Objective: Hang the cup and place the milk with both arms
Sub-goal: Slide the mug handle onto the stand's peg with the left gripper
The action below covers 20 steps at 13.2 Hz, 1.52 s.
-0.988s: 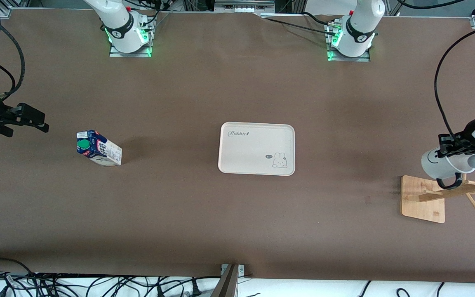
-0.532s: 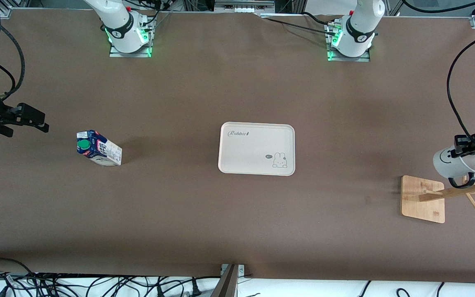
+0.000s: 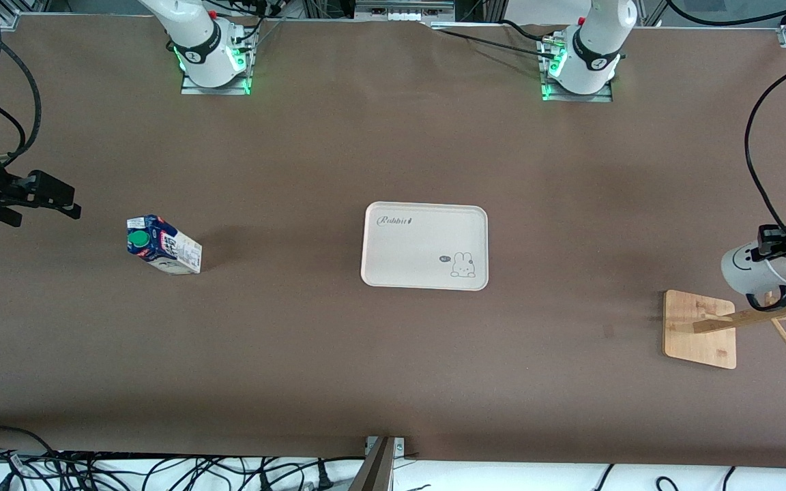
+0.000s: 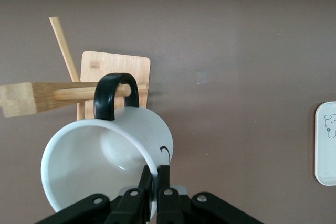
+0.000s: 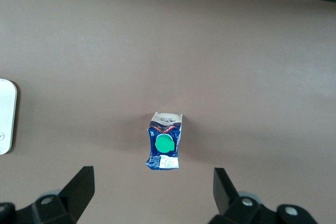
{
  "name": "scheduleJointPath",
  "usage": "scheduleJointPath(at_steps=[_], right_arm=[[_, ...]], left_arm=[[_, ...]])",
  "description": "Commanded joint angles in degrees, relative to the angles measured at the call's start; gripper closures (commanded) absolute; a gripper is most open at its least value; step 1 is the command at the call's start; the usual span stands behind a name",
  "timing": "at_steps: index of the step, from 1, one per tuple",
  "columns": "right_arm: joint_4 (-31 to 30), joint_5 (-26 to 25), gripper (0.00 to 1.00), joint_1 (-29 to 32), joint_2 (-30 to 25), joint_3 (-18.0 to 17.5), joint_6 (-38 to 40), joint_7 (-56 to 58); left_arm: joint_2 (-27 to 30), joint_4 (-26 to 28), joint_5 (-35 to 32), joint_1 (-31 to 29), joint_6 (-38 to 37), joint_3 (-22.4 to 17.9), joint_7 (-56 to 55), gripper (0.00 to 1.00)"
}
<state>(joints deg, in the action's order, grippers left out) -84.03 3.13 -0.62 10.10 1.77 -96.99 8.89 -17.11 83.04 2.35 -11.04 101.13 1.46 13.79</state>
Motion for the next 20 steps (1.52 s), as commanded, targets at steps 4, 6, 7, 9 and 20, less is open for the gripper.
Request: scheduleJointPath(at_steps=[4,6,7,9,20], right_arm=[[1.3,-0.5,0.0,-0.1,0.4,-0.2,0.7,-0.9],[1.3,-0.5,0.0,-0.1,0.4,-0.2,0.7,-0.9],[1.2,-0.5,0.0,-0.1,0.4,-0.2,0.7,-0.9],[1.3,-0.5,0.0,-0.1,0.4,-0.2,0.7,-0.9],[1.3,-0.5,0.0,-0.1,0.4,-0.3,0.7,-0.9]], left_arm=[[-0.7,-1.3,1.6,-2.0,-0.8,0.5,1.5,1.0],[-0.7,-1.3,1.4,-2.1,-0.9,0.5,1.4,0.01],[-0.6,-1.2,1.4,-2.1,-1.0,0.6,1.2,0.0],[-0.6,-1.3,1.4,-1.6,-1.0,1.1,0.4,0.0],[-0.4,-0.9,0.6,2.1,-1.5,1.7,-2.4,0.0]])
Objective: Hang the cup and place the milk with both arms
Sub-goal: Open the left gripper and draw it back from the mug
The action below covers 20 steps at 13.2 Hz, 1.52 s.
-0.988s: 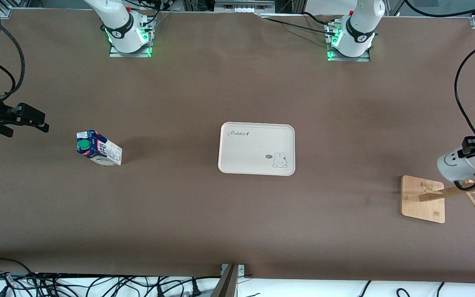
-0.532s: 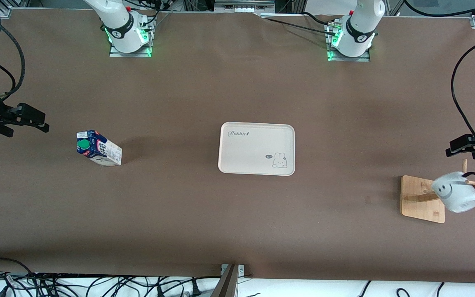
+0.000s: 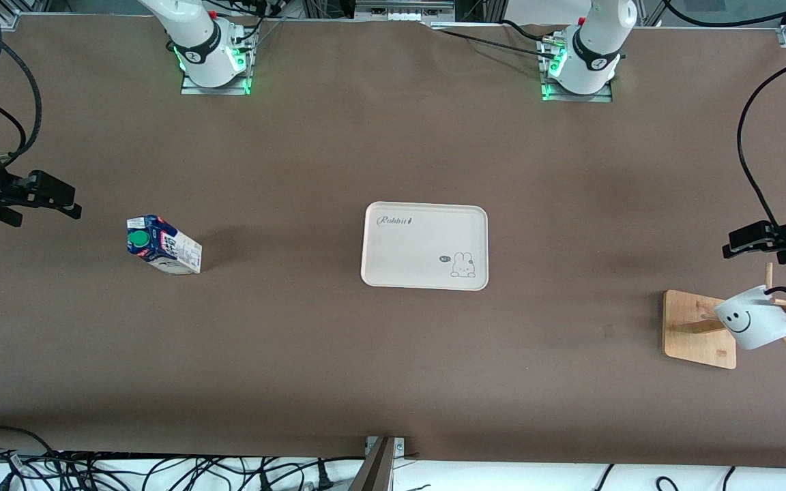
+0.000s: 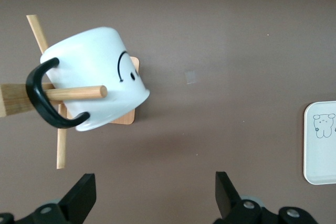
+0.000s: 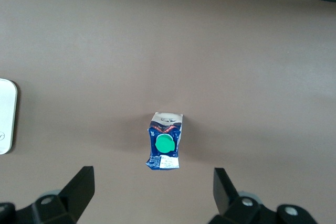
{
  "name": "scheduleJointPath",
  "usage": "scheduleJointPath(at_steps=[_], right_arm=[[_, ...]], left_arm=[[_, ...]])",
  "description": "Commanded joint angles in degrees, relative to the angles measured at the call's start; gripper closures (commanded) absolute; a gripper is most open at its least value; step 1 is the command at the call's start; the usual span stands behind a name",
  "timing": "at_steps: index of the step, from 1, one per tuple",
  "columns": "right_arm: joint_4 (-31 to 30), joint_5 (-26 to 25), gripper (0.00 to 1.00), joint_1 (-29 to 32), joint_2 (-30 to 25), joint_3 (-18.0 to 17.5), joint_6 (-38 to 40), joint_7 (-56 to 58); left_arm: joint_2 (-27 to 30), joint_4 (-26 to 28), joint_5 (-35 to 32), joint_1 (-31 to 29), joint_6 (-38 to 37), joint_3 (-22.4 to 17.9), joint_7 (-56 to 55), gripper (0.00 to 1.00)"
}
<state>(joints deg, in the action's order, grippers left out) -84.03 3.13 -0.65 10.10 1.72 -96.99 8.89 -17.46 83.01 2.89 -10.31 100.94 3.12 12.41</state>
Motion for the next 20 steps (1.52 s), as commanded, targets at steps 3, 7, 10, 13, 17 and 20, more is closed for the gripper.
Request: scheduleJointPath(at_steps=[3,7,10,13,17,20], right_arm=[[1.3,-0.5,0.0,-0.1,0.4,-0.2,0.7,-0.9],[1.3,-0.5,0.0,-0.1,0.4,-0.1,0.7,-0.9],[1.2,-0.7,0.0,0.0,0.5,0.2,0.4,-0.9],[1.2,-0.6,0.0,0.0,0.4,0.0,0.1,-0.9],[1.2,-0.6,0.0,0.0,0.4,-0.2,0.2,-0.9],[1.3,-0.6,0.0,0.0,0.4,-0.2,0.2,-0.9]], left_arm=[[0.5,-0.9,-0.2,4.3,-4.0,2.0,-9.4,0.0],[0.8,-1.3,-3.1,9.8,-4.5,2.3,-13.7,0.0],[2.3,-1.2,-4.2,11.4,-6.3,2.6,-14.2,0.0],[3.0,-0.7,-4.4,11.5,-7.1,2.9,-12.8,0.0],[8.7,4.1,-4.2,11.5,-7.4,2.9,-8.7,0.0],[20.2,21.4,-1.2,8.4,4.5,2.5,-11.3,0.0]])
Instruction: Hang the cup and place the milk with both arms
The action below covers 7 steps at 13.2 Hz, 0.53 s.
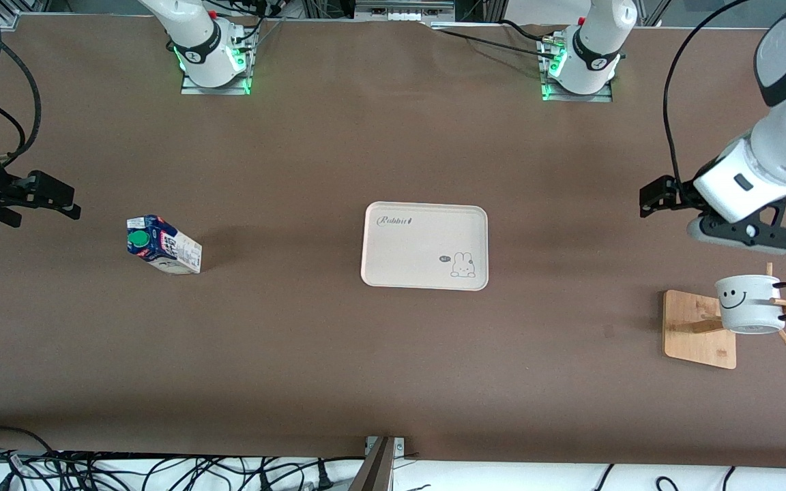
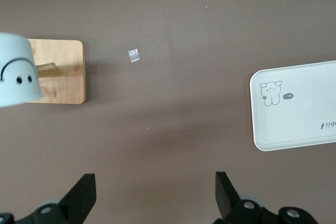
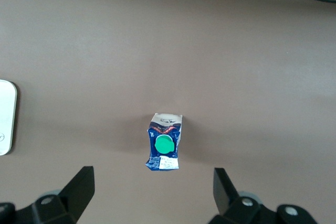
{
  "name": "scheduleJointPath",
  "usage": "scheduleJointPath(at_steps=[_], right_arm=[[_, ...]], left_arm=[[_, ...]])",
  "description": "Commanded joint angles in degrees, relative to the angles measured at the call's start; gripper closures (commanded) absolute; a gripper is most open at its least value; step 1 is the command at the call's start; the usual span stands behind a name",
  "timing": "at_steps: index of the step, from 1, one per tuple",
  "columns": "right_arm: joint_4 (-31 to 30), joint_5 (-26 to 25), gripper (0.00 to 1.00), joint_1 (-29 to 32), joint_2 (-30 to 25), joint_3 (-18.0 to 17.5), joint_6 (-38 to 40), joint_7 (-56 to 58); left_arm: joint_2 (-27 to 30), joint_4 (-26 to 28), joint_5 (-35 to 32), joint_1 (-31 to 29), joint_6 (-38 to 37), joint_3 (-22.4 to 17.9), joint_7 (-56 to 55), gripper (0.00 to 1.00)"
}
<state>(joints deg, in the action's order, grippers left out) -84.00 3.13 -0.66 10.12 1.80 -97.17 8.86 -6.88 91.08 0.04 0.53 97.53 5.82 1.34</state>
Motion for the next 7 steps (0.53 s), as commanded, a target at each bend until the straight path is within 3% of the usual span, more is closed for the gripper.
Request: scheduleJointPath(at_steps=[1,7], right_arm=[[1.2,-0.6,0.0,0.0,0.3,-0.3,0.4,-0.9],[1.3,-0.6,0.0,0.0,0.3,-0.2,0.4,-0.9]], left_arm=[[10.2,13.7,2.2,-2.7,8.8,-0.1,-2.6,0.0],[9.3,10.0,1.5,-2.9,5.4,0.5,-4.1,0.0]])
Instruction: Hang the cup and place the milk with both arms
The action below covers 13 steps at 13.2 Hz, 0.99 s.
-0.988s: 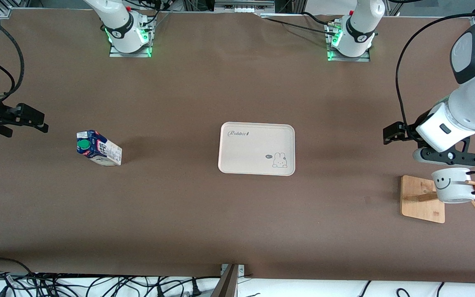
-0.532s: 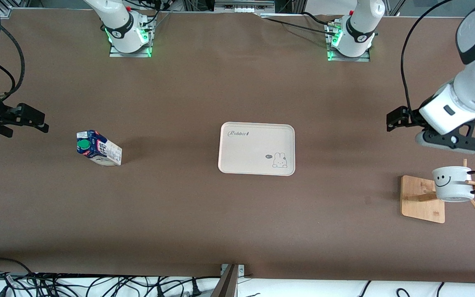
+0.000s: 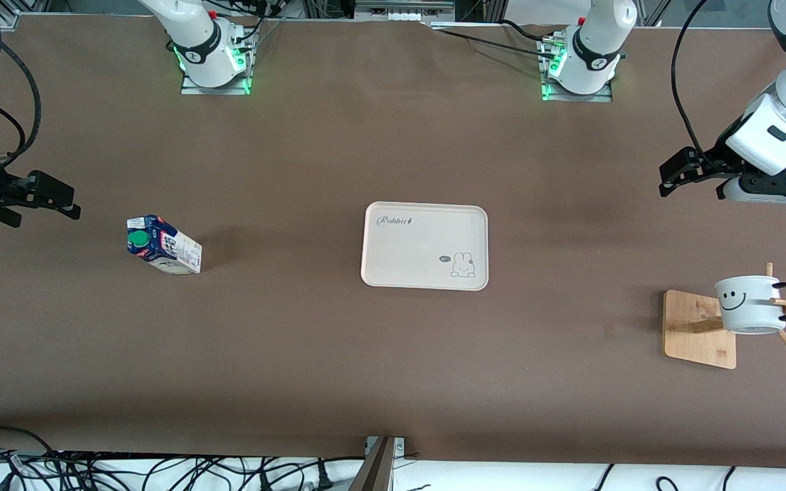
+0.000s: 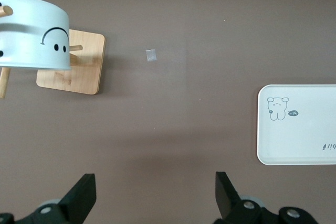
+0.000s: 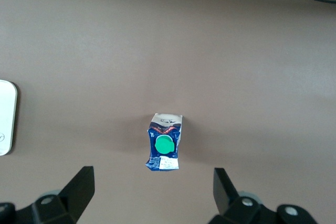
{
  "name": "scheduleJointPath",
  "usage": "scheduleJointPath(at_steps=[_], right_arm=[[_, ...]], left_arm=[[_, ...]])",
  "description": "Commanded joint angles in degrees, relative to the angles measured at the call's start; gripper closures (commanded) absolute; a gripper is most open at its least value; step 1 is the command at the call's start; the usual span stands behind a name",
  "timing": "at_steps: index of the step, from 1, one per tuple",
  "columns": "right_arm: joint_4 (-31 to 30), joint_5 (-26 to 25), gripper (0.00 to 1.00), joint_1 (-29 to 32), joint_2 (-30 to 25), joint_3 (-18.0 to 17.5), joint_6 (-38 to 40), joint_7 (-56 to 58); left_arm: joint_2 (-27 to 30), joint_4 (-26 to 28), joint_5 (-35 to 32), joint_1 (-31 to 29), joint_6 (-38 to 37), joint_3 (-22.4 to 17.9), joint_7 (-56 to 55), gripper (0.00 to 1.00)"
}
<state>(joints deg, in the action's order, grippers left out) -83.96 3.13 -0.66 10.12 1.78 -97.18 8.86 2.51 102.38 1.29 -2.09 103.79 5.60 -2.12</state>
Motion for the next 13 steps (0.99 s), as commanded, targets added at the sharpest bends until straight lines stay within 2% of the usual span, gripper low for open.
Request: scheduleJointPath(at_steps=[1,3,13], right_arm=[[1.2,-0.6,0.0,0.0,0.3,-0.2,0.4,-0.9],[1.3,-0.6,0.0,0.0,0.3,-0.2,0.4,-0.9],[1.2,-0.6,0.0,0.0,0.3,-0.2,0.5,-0.9]], left_arm=[[-1.1,-2.8,0.2,-0.2,-3.4,0.9,-0.6,0.0],[-1.6,-4.7,0.1,0.0,-7.6,1.0,-0.5,0.0],[-3.0,-6.8,0.1,0.3,-7.9,1.1,-0.3,0.0]])
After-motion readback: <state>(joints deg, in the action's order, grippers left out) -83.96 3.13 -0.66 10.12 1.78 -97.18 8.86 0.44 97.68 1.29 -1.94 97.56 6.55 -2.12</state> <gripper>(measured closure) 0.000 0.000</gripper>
